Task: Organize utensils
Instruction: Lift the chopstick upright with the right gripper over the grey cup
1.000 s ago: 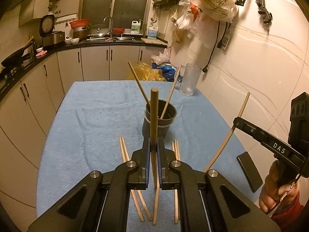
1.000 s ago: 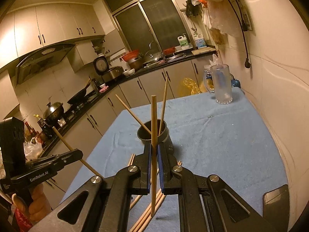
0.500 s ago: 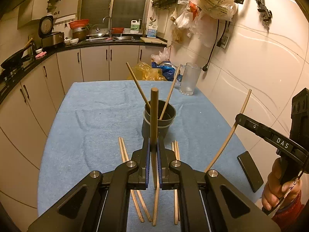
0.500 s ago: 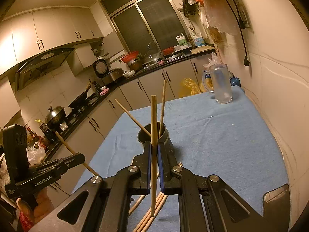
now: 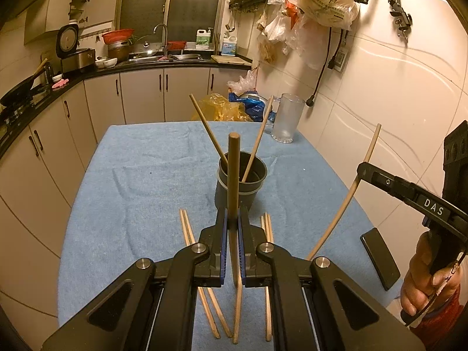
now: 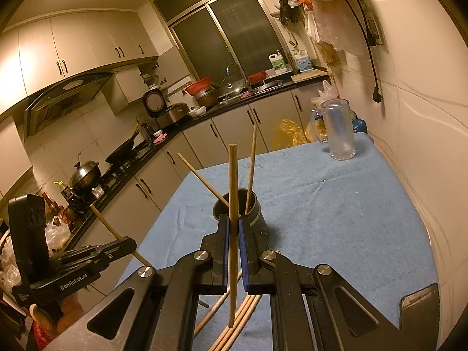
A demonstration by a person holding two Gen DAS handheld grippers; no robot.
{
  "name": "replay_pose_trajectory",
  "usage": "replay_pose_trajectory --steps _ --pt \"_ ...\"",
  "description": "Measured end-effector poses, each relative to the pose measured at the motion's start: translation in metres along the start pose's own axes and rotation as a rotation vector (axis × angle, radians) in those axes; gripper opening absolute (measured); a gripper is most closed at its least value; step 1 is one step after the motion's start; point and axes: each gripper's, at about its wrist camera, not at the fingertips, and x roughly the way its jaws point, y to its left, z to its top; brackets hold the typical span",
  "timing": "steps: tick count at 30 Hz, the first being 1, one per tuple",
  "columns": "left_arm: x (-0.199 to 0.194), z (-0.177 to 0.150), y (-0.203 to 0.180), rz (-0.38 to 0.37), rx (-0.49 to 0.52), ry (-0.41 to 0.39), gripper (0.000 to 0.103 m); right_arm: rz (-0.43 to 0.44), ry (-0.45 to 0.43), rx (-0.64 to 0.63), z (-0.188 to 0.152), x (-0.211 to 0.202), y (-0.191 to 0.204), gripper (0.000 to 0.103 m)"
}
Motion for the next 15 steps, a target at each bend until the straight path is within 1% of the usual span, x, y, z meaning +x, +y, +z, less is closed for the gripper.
replay_pose_trajectory --steps 9,15 --pt "0.002 0.002 0.001 0.002 0.005 -0.001 0.006 0.010 -0.011 -0.004 0.010 0.001 0.003 0.007" --pt "-0.001 0.013 0.004 0.005 0.006 -0.015 0.006 0.012 -0.031 -0.006 0.024 -0.002 0.004 0.007"
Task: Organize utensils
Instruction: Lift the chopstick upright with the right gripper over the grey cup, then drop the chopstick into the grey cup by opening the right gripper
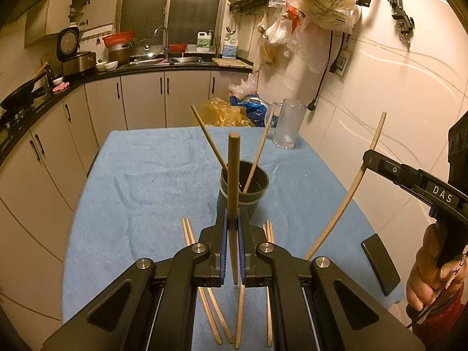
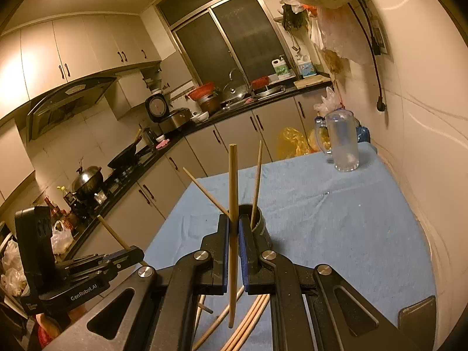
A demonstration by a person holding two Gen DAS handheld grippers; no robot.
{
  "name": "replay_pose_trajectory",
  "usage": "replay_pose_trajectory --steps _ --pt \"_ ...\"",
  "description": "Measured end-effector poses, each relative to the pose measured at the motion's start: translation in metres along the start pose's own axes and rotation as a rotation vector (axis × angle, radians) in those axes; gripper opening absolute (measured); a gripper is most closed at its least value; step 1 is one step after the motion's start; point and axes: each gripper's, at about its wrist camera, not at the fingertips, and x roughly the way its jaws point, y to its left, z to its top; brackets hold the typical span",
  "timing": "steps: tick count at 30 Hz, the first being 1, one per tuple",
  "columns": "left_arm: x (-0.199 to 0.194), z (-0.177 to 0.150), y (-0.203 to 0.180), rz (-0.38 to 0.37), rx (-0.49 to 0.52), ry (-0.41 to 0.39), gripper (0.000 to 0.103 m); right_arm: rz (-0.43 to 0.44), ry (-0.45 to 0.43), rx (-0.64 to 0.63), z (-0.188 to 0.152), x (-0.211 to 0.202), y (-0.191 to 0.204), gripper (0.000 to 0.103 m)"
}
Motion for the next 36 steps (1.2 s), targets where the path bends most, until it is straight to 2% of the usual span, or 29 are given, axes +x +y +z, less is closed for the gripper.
replay_pose_trajectory --steps 8,21,27,36 --pt "-0.011 0.035 0.005 0.004 0.004 -0.051 0.006 -0.004 -0.045 0.005 0.026 0.001 0.003 0.007" --pt "-0.019 0.122 0.017 -0.030 -0.042 -0.156 0.006 -0.025 -0.132 0.013 0.095 0.027 0.011 0.007" --pt "0.017 0.134 0.016 -0.058 -0.075 -0.135 0.006 -0.057 -0.125 0.021 0.109 0.058 0.004 0.007" --pt "0.082 0.115 0.028 -0.055 -0.110 -0.021 0.006 -0.082 -0.005 0.062 0.091 0.120 -0.023 0.007"
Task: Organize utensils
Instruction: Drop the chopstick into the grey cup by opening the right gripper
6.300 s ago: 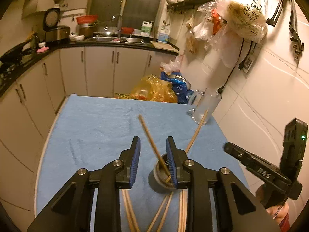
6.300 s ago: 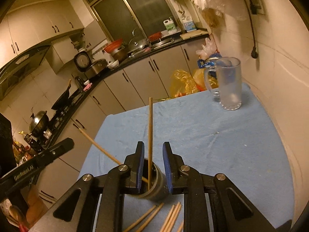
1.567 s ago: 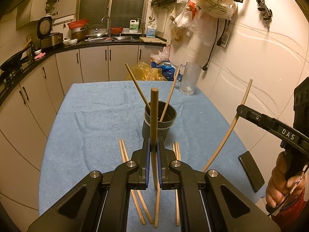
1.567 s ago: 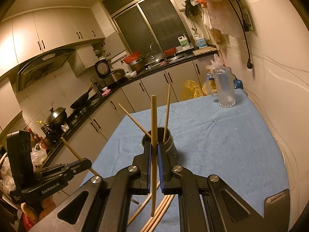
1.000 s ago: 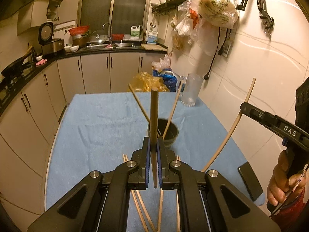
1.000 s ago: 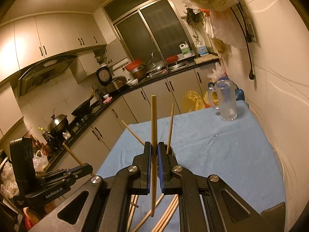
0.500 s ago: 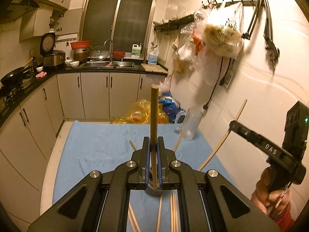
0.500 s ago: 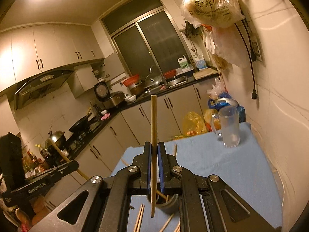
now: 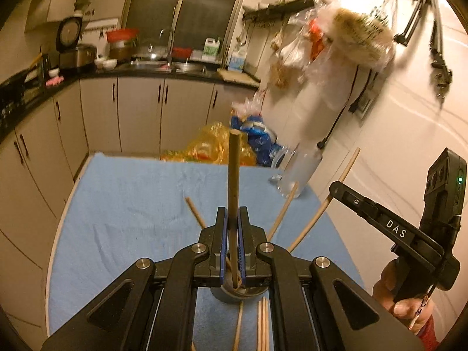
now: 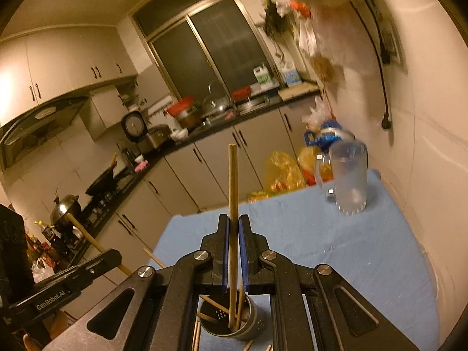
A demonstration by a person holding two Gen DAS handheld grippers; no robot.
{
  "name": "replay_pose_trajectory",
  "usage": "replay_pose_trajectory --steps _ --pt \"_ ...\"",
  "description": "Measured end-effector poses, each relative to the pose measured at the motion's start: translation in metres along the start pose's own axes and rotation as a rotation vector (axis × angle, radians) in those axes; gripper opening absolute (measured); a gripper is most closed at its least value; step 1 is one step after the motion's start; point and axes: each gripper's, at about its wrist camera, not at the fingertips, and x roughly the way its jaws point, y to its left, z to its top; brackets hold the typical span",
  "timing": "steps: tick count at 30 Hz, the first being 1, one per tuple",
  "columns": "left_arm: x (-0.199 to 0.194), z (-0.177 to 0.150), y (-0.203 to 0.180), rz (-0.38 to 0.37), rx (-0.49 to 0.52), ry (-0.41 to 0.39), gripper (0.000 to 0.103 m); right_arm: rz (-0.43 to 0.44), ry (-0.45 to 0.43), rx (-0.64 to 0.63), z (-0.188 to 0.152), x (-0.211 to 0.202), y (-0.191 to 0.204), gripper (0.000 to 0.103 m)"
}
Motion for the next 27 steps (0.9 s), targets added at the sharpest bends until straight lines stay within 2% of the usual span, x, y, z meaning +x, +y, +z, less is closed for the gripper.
replay_pose_trajectory --steps 9,15,21,23,25,27 --pt "0.028 -0.017 0.010 0.005 -0.005 0.064 0.006 0.001 0.126 -0.001 -0.027 0.040 -0.006 0.008" --pt "0.024 -0.020 0.010 0.014 0.004 0.049 0.006 0.009 0.156 -0.016 -0.028 0.043 -0.005 0.009" --pt "-0.004 -0.021 0.009 0.033 0.011 -0.004 0.009 0.013 0.087 -0.036 -0.026 0.005 -0.004 0.025" --pt "-0.020 -0.027 0.009 0.045 0.018 -0.040 0.016 -0.005 0.047 -0.059 -0.030 -0.015 -0.004 0.038" --pt "-0.035 -0.038 0.011 0.069 0.026 -0.071 0.032 -0.051 -0.010 -0.101 -0.040 -0.036 -0.003 0.043" --pt "-0.051 -0.056 0.013 0.077 0.029 -0.097 0.033 -0.107 -0.043 -0.156 -0.055 -0.051 -0.002 0.051"
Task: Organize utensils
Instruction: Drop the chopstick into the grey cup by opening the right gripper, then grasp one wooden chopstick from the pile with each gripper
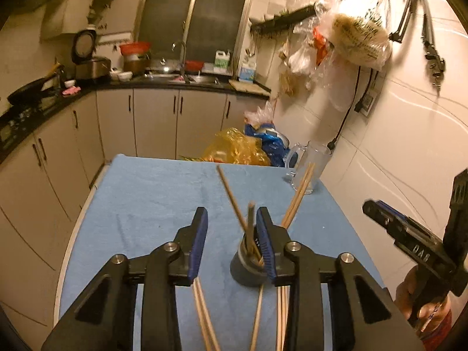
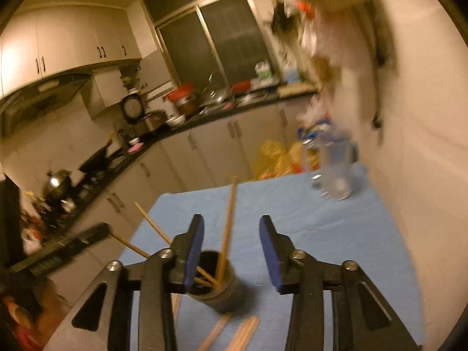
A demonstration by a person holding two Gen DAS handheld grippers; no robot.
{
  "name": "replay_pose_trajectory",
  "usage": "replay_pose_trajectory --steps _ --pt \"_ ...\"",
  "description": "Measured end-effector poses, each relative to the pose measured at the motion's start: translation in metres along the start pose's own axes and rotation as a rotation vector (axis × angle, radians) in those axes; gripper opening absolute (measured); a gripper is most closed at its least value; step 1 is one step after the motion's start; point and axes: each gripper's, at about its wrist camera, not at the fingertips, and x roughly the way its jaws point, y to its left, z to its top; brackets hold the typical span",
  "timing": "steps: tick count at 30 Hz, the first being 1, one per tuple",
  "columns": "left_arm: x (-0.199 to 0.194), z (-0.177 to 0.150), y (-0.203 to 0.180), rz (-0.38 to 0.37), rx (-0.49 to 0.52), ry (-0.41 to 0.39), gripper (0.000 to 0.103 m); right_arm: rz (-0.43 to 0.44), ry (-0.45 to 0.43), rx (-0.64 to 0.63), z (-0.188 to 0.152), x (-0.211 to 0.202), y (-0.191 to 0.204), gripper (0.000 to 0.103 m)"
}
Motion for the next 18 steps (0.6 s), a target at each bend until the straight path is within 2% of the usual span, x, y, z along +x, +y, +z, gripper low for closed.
replay_pose_trajectory --steps 1,6,10,12,14,18 --pt "-0.004 -0.006 0.000 0.005 0.004 0.002 0.033 -0.020 -0.002 -0.029 -0.010 -0.007 0.000 0.057" --pt "-0.025 -0.059 0.006 0.028 0.001 0.019 0.035 -0.113 0.083 -0.090 -0.055 -0.017 -0.008 0.057" --pt "-0.025 -0.101 0.011 0.057 -0.004 0.085 0.037 -0.129 0.149 0.005 -0.084 -0.020 -0.035 0.058" --pt "-0.023 -0.116 0.013 0.046 -0.011 0.116 0.037 -0.185 0.156 0.059 -0.093 -0.025 -0.049 0.059" --pt "-0.021 -0.131 0.014 0.044 -0.009 0.140 0.037 -0.181 0.192 0.058 -0.097 -0.027 -0.053 0.059" --pt "-0.022 -0.150 0.014 0.082 0.012 0.140 0.053 -0.188 0.260 -0.033 -0.103 -0.027 -0.042 0.059"
